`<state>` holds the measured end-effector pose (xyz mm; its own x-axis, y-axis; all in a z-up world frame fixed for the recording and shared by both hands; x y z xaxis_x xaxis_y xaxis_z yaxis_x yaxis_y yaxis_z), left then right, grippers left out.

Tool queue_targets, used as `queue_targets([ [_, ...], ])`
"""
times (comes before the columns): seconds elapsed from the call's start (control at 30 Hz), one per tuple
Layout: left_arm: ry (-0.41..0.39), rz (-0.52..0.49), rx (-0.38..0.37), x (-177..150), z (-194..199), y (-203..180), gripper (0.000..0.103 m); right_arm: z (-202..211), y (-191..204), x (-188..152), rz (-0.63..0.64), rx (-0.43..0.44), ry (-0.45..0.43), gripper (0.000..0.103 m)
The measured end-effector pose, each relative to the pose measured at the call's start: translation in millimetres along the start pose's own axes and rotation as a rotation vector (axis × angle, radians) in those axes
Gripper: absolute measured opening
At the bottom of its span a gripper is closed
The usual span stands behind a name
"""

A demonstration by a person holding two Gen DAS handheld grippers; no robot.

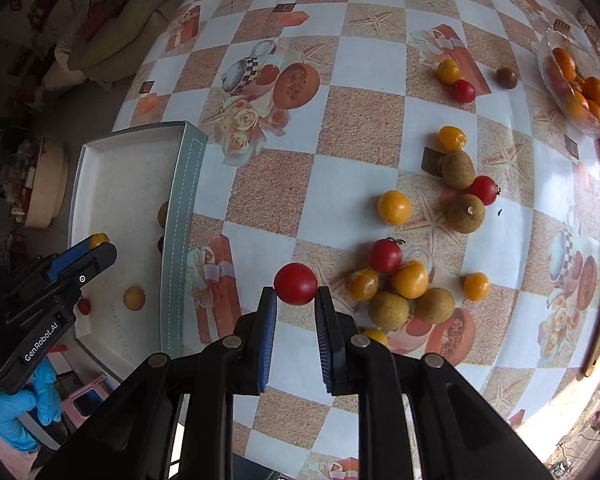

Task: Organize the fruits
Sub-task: 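Carry both tomatoes into the white tray and release them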

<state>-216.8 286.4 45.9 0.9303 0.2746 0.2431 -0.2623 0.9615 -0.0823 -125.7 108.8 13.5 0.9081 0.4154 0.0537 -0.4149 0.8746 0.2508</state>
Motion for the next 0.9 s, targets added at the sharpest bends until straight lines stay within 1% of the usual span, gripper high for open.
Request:
queue_targets([
  [0.23, 0.021, 0.109, 0.042, -27.7, -4.4, 55.4, 0.023, -17.9, 69.5, 11.5, 0.108, 0.026, 0.02, 0.021],
  [0.37, 0.042, 0.144, 0.059, -37.6, -14.5, 72.9, 0.023, -34.2, 106.2, 16.3, 0.167, 0.034, 0.042, 0.021],
  [0.5, 0.058, 0.142, 0.069, -42.6, -25.8, 78.4, 0.023, -52.2, 132.0, 19.8, 0.203, 0.036, 0.068, 0.021],
  [0.73, 0.069, 0.124, 0.059, -50.0, -35.9, 74.0, 0.023, -76.5, 152.4, 25.4, 0.233, 0.014, 0.1, 0.021],
  [0.9, 0.058, 0.121, 0.057, -51.7, -36.7, 70.4, 0.023, -93.3, 152.3, 25.3, 0.215, 0.0, 0.131, 0.022],
])
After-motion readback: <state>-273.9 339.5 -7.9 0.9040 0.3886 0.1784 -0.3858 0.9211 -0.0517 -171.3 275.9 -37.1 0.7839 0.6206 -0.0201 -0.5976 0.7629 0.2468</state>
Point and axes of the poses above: each gripper's, at about its wrist camera, not at the fingertips, and z roughly against the way its jaws point, y to its left, x to its top, the point moved 4 cm from there along -z, roughly the way its jaws point, and after that the axes turned 3 degrees about -z, right-handed, at the moved point
